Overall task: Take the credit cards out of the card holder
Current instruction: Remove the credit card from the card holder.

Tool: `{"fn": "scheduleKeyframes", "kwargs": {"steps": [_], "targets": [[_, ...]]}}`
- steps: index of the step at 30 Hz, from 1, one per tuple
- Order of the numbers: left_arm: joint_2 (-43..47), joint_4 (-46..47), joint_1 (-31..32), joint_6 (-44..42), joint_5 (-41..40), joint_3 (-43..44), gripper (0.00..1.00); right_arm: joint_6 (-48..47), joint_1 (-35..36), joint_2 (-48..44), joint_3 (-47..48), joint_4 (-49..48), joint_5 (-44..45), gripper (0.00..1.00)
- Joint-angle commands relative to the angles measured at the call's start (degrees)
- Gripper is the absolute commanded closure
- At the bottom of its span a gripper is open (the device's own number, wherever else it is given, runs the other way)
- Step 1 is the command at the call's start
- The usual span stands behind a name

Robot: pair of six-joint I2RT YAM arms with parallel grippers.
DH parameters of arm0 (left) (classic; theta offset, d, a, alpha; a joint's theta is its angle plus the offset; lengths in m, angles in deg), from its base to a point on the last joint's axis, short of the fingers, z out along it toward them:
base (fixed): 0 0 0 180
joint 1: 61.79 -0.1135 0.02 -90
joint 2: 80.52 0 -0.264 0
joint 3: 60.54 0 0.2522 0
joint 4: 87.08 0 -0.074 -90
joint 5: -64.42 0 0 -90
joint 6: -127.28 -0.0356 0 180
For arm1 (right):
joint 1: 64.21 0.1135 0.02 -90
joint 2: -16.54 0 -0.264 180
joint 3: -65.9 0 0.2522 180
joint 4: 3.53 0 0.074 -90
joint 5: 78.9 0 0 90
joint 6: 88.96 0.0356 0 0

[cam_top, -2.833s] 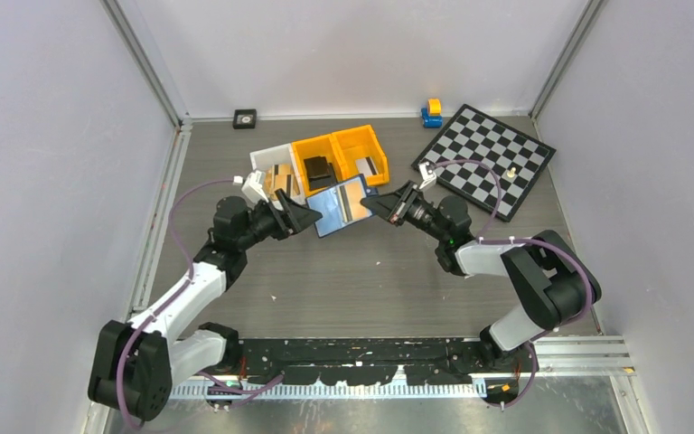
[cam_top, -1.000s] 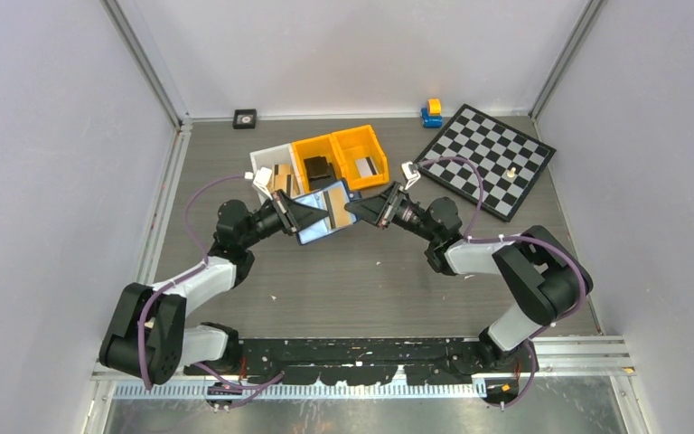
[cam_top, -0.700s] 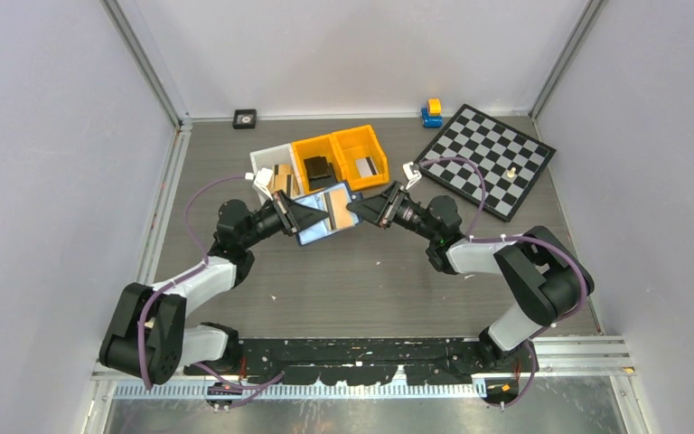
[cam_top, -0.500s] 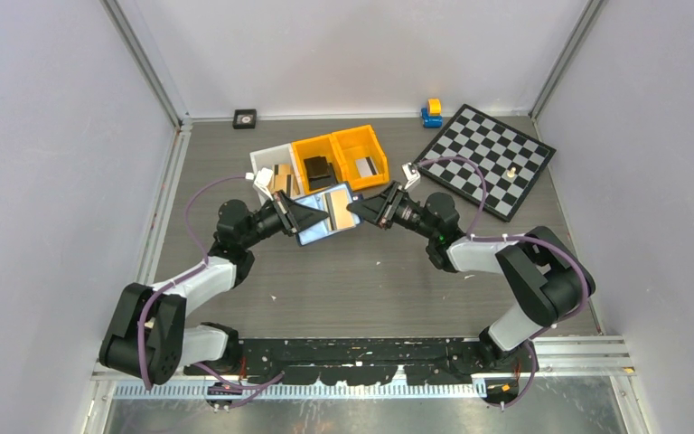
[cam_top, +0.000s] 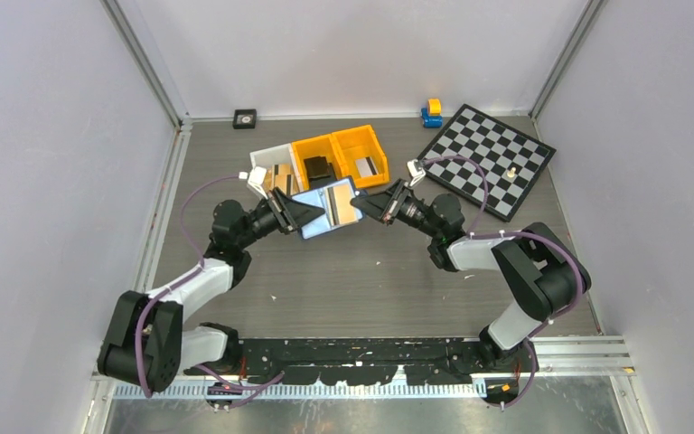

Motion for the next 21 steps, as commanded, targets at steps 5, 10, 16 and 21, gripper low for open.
{"fn": "scheduleKeyframes", "kwargs": {"steps": [5, 10, 16, 21], "targets": [[13.26, -24.78, -2.06, -10.13, -12.76, 1.73, 0.38, -1.87, -3.33, -4.67, -3.28, 0.75, 6.29, 1.0], [16.8, -17.57, -1.91, -9.38, -10.07, -0.47, 0.44, -6.68, -3.38, -6.62, -2.24, 8.94, 7.41, 1.0], [12.83, -12.02, 4.39, -11.22, -7.0, 1.58, 0.63, -4.16, -2.71, -3.6, -1.57, 2.82, 4.71, 0.99], [6.49, -8.57, 6.3, -9.48, -3.53, 3.49, 0.69, -2.95, -1.49, -2.57, -0.93, 0.47, 3.69, 1.0]]}}
